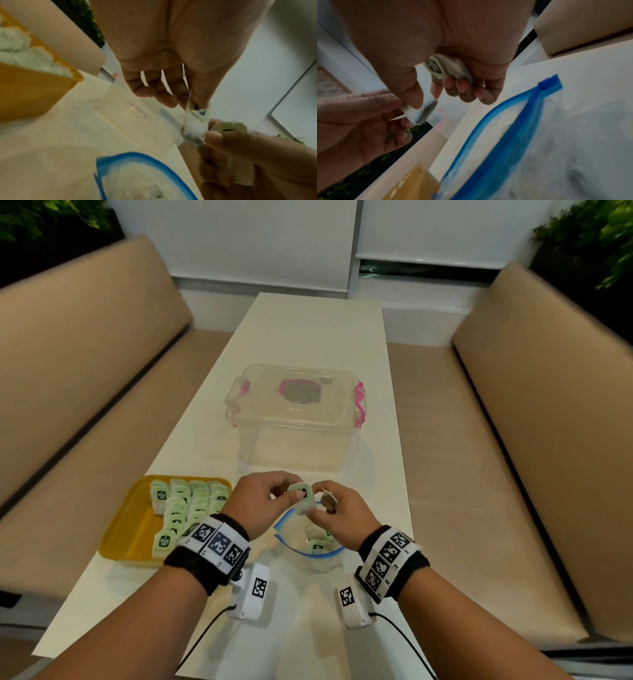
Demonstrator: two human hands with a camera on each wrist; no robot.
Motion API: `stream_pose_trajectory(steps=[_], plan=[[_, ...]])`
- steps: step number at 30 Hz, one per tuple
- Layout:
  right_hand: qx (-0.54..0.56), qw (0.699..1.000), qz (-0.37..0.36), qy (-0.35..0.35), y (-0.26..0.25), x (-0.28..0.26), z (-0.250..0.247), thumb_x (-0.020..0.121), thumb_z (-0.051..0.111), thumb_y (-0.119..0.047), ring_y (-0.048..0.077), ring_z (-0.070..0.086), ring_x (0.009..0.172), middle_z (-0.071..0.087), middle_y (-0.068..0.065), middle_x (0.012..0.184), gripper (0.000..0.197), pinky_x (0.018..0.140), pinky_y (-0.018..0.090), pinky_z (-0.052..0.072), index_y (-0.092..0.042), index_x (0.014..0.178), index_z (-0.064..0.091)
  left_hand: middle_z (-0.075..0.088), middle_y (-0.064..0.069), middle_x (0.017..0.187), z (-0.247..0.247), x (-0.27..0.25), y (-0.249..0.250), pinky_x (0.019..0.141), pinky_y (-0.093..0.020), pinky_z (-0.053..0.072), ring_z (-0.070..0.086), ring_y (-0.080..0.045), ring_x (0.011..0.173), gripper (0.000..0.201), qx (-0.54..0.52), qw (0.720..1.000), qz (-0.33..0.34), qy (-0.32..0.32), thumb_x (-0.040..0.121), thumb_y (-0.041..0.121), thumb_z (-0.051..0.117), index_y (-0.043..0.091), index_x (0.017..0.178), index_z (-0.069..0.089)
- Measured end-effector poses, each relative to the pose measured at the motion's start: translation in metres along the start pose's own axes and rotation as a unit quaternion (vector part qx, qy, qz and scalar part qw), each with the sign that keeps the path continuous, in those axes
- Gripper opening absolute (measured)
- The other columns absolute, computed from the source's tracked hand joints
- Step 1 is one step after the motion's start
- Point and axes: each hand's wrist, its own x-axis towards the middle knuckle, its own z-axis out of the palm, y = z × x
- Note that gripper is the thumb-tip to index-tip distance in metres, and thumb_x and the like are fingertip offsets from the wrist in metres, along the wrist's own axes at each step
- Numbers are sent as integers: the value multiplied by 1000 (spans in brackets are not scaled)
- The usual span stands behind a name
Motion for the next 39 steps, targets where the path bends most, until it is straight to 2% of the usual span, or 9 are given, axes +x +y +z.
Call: stream_pose_trajectory(steps=[8,11,16,20,23,29,31,34,39], plan=[[10,1000,-20,-22,-33,18,38,86,73,-23,-6,54,60,62,-22,66,15,65,10,40,-16,99,72,69,18,85,-57,-11,2,71,-12,44,60,-3,77,6,90,995,49,-19,86,29,73,35,87,73],[-3,999,-26,-27,-50,27,58,84,71,-21,13,58,65,71,-2,75,4,64,30,47,-19,87,73,68,16,78,-80,-12,-3,70,-15,45,59,-5,74,4,102,993,48,-22,87,30,72,31,89,75],[-39,998,-4,-48,-62,40,91,84,68,-17,5,43,49,55,-10,59,4,54,23,37,-22,84,69,67,9,71,-122,-10,-18,63,-13,42,60,-6,66,7,157,985,27,-68,88,22,69,29,88,72],[-22,998,36,-41,-72,47,108,89,56,-14,13,45,60,52,-3,75,18,60,27,40,-21,104,50,69,12,76,-164,-5,-39,68,-19,46,62,-4,74,11,208,976,-1,-62,88,21,69,32,87,71],[40,996,78,-30,-80,53,120,89,49,-22,20,41,69,48,7,81,9,64,35,37,-21,91,40,66,15,80,-196,-2,-56,70,-26,46,59,-5,76,10,240,969,-30,-45,90,22,67,31,88,72],[32,999,39,-20,-90,66,144,88,56,-22,22,59,73,68,17,91,8,70,43,51,-19,81,53,66,13,87,-231,6,-95,70,-25,45,60,-8,81,5,378,912,-92,-133,88,27,69,32,88,71],[2,1000,11,0,-89,69,152,87,66,-22,20,64,82,71,9,90,8,81,39,52,-21,82,61,67,12,87,-231,9,-103,75,-25,50,63,-9,83,6,407,890,-104,-179,86,26,72,28,91,73],[4,999,7,35,-91,74,163,84,74,-19,15,64,83,70,-6,83,11,82,32,53,-27,78,68,70,9,93,-221,14,-113,79,-26,53,65,-12,88,10,440,861,-112,-231,85,22,73,26,94,75],[72,996,38,40,-95,75,174,83,76,-11,12,61,63,68,9,73,5,61,25,52,-9,84,73,70,7,90,-212,28,-128,72,-25,50,65,-13,83,12,436,861,-112,-236,84,13,71,24,87,75]])
